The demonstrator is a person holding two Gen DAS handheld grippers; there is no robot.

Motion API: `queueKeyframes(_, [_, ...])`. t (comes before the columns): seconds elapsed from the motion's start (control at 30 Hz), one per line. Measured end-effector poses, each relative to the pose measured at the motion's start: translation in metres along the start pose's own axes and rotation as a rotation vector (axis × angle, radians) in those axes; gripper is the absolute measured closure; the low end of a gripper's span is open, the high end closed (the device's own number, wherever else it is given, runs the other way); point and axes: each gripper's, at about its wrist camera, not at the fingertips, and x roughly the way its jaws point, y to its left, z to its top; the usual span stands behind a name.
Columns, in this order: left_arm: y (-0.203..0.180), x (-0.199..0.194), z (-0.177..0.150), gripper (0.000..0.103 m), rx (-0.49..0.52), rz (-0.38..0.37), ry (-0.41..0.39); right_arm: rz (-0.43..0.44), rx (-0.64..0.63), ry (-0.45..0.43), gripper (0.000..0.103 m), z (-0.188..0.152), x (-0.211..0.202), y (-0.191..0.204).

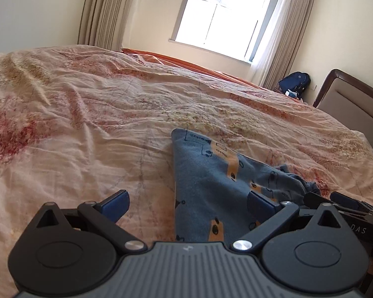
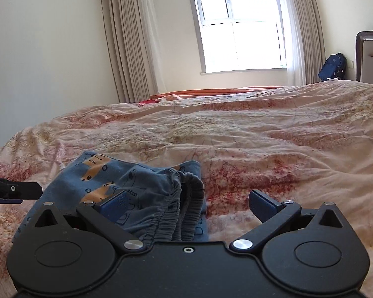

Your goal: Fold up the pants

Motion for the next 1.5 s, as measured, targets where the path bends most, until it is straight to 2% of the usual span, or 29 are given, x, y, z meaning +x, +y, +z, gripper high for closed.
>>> queueKeyframes(0.07, [-0.001,0.022,0.008,0.0,0.011,0.032,0.019,-0.013,-0.01,0.016,0.0,0.007,0.016,-0.004])
queueKeyframes(0.2, [0.007,0.055,0.012,0.0,-0.018,0.049,0.05,-0.054,-0.017,0.05,0.0,0.015,0.042,-0.017])
queueKeyframes(0.33, [0.015,0.064,0.003,0.0,-0.046,0.033,0.046,-0.05,0.029,0.096,0.0,0.007,0.059,-0.035])
queueKeyframes(0.47, [0.01,0.052,0.003,0.001,-0.039,0.056,0.048,-0.031,0.047,0.079,0.0,0.003,0.055,-0.037])
queueKeyframes(0.57, [0.006,0.034,0.0,0.0,-0.053,0.07,0.041,-0.042,0.043,0.047,0.0,0.006,0.037,-0.029])
queueKeyframes(0.67, [0.005,0.016,-0.014,0.0,-0.07,0.047,0.038,-0.016,0.031,0.03,0.0,0.0,0.015,-0.019])
queueKeyframes(0.77, [0.003,0.003,-0.036,0.0,-0.054,0.051,0.047,-0.02,0.013,0.059,0.0,-0.016,-0.001,-0.012])
queueKeyframes(0.9, [0.001,-0.017,-0.071,0.001,0.013,0.06,-0.027,-0.035,0.047,0.062,0.0,-0.039,-0.023,-0.013])
queueKeyframes(1.03, [0.001,-0.026,-0.088,0.001,0.049,0.059,-0.072,-0.053,0.029,0.058,0.0,-0.058,-0.036,-0.006])
queueKeyframes(1.23, [0.002,-0.026,-0.093,0.001,0.062,0.048,-0.095,-0.084,-0.036,-0.019,0.0,-0.078,-0.041,0.004])
queueKeyframes(1.5, [0.003,-0.026,-0.095,0.001,0.061,0.046,-0.097,-0.073,-0.019,-0.026,0.0,-0.078,-0.041,-0.001])
